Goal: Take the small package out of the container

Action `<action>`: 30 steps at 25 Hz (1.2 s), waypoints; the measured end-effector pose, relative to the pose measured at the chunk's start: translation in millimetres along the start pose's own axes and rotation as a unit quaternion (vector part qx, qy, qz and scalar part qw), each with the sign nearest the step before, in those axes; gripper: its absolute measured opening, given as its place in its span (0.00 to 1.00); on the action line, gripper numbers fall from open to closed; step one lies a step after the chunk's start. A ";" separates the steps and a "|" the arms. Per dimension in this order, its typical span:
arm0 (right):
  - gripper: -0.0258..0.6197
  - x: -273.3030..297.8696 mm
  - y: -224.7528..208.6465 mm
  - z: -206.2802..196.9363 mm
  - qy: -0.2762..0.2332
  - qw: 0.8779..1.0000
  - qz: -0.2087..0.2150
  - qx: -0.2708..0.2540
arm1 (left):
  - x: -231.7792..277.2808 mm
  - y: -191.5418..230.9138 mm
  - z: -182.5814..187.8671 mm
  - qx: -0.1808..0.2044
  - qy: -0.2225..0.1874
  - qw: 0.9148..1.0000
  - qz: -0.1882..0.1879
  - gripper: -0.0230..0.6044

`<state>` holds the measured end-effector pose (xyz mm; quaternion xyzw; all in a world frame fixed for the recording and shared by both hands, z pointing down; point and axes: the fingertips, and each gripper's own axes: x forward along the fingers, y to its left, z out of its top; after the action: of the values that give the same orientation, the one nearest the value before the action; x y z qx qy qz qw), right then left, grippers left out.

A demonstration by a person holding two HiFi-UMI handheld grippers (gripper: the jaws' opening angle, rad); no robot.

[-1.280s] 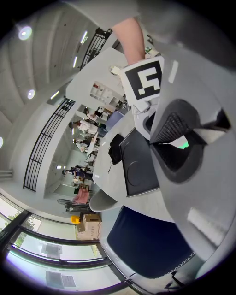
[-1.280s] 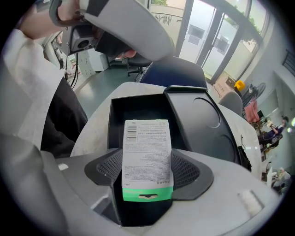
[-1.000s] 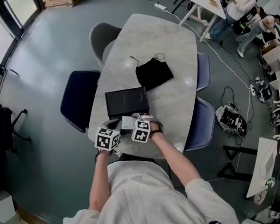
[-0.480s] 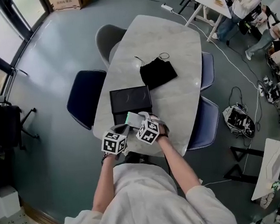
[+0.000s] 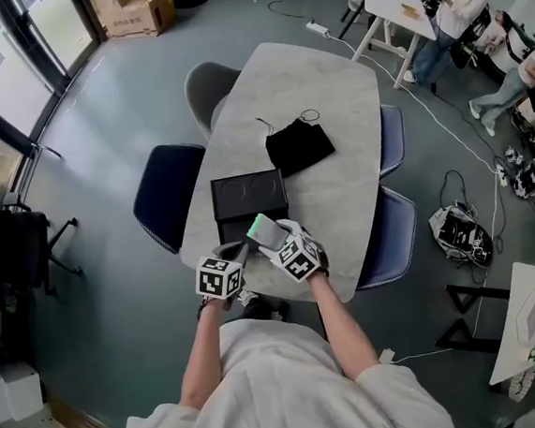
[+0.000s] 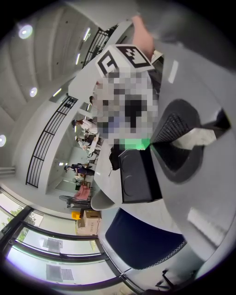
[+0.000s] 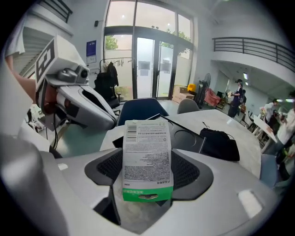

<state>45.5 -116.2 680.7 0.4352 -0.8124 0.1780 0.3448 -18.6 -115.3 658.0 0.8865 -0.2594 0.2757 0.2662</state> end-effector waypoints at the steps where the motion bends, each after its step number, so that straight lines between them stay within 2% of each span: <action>1: 0.55 -3.8 1.1 2.6 -0.013 1.000 -0.001 0.012 | -0.7 -1.1 -1.8 0.000 0.000 1.000 0.001 0.12; 5: 0.55 -20.8 7.9 14.7 -0.069 0.997 0.001 0.038 | -3.1 -4.6 -7.6 -0.007 -0.003 1.000 0.006 0.12; 11: 0.55 -39.7 12.6 0.9 -0.113 0.987 -0.007 0.111 | -4.2 -14.7 -15.5 -0.019 -0.013 1.000 0.012 0.12; 16: 0.55 -48.9 24.7 -0.2 -0.141 0.980 -0.016 0.139 | -10.0 -8.4 -20.2 -0.027 -0.020 0.999 0.020 0.12; 24: 0.55 -65.3 18.4 -16.7 -0.169 0.967 -0.033 0.189 | -7.7 -21.8 -23.2 0.004 -0.025 1.000 0.015 0.12; 30: 0.55 -72.7 9.4 -12.9 -0.184 0.958 -0.043 0.215 | -12.5 -26.6 -19.6 0.023 -0.026 0.999 0.008 0.12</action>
<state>70.7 -60.8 637.9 0.5583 -0.7852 0.2503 0.0953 -18.3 -80.1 655.2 0.8971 -0.2670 0.2609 0.2363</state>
